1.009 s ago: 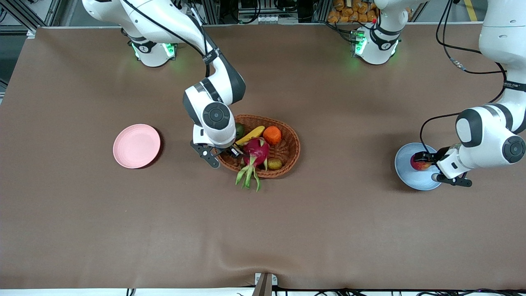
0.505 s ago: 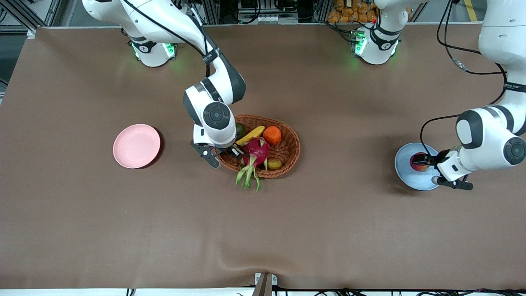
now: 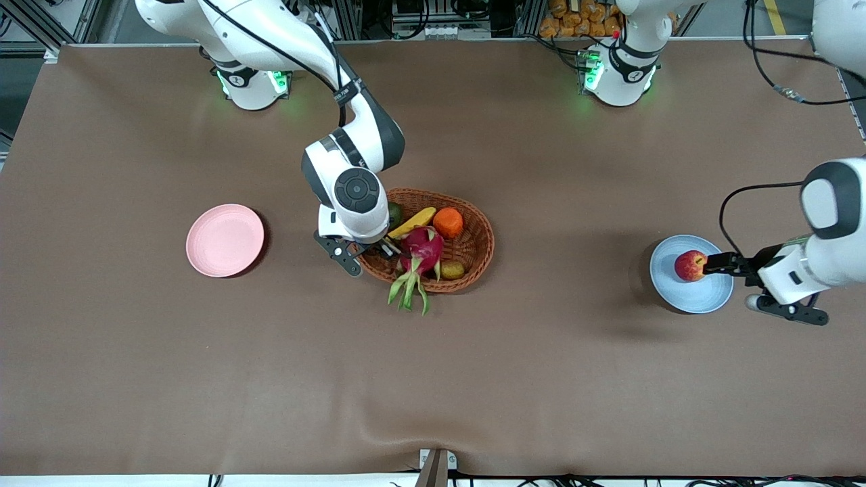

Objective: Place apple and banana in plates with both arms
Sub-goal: 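Release the apple on the blue plate while the right gripper lifts the banana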

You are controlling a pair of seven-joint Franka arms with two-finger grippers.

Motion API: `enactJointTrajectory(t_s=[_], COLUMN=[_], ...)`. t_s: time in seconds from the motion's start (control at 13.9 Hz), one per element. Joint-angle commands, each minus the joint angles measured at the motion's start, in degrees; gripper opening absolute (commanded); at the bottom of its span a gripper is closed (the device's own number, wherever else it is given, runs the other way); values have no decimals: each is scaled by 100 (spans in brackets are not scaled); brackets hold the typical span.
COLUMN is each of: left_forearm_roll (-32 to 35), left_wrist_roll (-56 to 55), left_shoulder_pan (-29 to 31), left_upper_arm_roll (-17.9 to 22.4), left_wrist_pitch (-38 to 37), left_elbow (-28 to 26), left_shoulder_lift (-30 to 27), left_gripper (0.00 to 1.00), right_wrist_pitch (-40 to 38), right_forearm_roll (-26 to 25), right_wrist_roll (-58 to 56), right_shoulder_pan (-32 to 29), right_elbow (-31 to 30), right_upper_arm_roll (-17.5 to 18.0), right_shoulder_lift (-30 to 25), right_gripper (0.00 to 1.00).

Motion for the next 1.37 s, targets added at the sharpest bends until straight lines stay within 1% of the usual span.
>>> enactJointTrajectory(t_s=[0.0, 0.07, 0.36, 0.58, 0.65, 0.72, 0.79, 0.86, 0.94, 1.01, 1.08, 1.15, 1.3], left_forearm_roll=[-13, -13, -4, -22, -22, -56, -92, -127, -292, -503, -549, -540, -374], left_wrist_roll=[-535, -835, -1233, -1636, -1829, -1848, -1840, -1822, -1822, -1813, -1822, -1892, -1831], left_shoulder_pan=[-24, -33, -86, -357, -733, -1415, -1953, -2019, -1898, -1636, -1546, -1536, -1510], left_upper_arm_roll=[-223, -302, -513, -453, -87, 691, 1351, 1532, 1543, 1534, 1525, 1525, 1578], left_wrist_pitch=[-395, -413, -790, -1053, -1098, -1116, -1221, -1326, -1492, -1677, -1905, -2220, -2451], left_elbow=[244, 244, 358, 385, 376, 359, 393, 411, 403, 403, 394, 368, 376], left_shoulder_lift=[-180, -303, -681, -1217, -1427, -1612, -1675, -1710, -1824, -1929, -2113, -2324, -2571], left_gripper=[100, 100, 100, 100, 100, 100, 100, 100, 100, 100, 100, 100, 100], right_wrist_pitch=[18, 9, -35, -157, -454, -814, -1174, -1534, -1834, -2046, -2187, -2302, -2626], right_forearm_roll=[-42, -42, -50, -50, -77, -147, -286, -453, -585, -665, -692, -718, -815], right_wrist_roll=[90, 98, 90, 55, 55, 46, 28, -33, -129, -269, -549, -882, -1699], right_shoulder_pan=[12, 12, 12, 4, 21, 21, 13, 12, -5, -40, -84, -215, -435], right_elbow=[1, 10, 45, 141, 264, 508, 746, 966, 1133, 1213, 1223, 1223, 1205], right_upper_arm_roll=[-4, -4, -4, -13, -30, -30, -22, -21, -21, -30, -56, -135, -354], right_shoulder_lift=[-9, -9, -44, -246, -342, -422, -501, -571, -633, -712, -800, -896, -1020], right_gripper=[6, 0, 0, 0, 0, 0, 0, 0, 0, 0, 0, 0, 0])
